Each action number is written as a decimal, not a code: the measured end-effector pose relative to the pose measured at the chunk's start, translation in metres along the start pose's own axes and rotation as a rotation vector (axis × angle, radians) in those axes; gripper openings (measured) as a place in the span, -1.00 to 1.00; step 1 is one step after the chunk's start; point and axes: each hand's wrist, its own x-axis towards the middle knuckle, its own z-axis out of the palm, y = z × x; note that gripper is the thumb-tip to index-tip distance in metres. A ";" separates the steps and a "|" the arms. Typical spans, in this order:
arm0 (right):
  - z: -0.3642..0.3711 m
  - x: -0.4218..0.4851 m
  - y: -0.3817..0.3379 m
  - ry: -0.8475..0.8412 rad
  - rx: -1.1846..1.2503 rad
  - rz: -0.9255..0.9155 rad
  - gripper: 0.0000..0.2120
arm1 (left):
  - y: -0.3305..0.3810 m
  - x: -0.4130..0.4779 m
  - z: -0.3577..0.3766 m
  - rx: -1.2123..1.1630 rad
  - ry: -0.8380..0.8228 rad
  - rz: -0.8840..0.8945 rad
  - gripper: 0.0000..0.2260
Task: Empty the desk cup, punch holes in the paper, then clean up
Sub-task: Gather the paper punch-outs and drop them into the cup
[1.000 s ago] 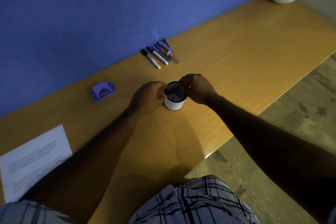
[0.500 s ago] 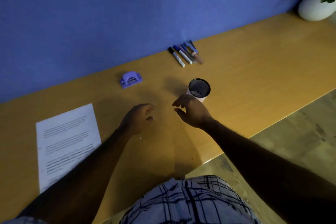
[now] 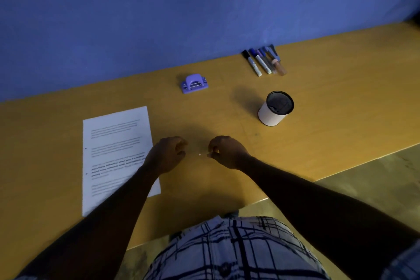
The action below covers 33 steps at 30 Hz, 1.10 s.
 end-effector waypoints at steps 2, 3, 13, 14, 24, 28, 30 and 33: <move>0.010 0.007 -0.007 -0.003 0.028 0.035 -0.83 | -0.003 -0.006 0.000 0.006 0.030 -0.014 -0.70; 0.015 0.010 -0.009 0.007 0.060 0.058 -0.84 | -0.005 -0.009 -0.001 0.000 0.057 -0.025 -0.72; 0.041 0.023 -0.016 0.087 0.096 0.163 -0.87 | -0.010 -0.020 0.001 -0.021 0.165 -0.112 -0.76; 0.040 0.024 -0.016 0.081 0.094 0.161 -0.88 | -0.010 -0.020 0.001 -0.024 0.169 -0.120 -0.76; 0.036 0.031 -0.022 -0.060 -0.125 0.119 -0.76 | -0.009 -0.018 -0.002 -0.035 0.186 -0.141 -0.76; 0.019 0.021 0.005 -0.021 -0.052 0.209 -0.75 | -0.007 -0.015 -0.003 -0.026 0.183 -0.122 -0.78; 0.007 0.014 0.025 0.019 0.072 0.238 -0.80 | -0.005 -0.012 -0.001 -0.024 0.184 -0.125 -0.79; -0.011 0.007 0.047 0.090 0.186 0.223 -0.84 | 0.001 -0.007 0.007 -0.029 0.167 -0.121 -0.80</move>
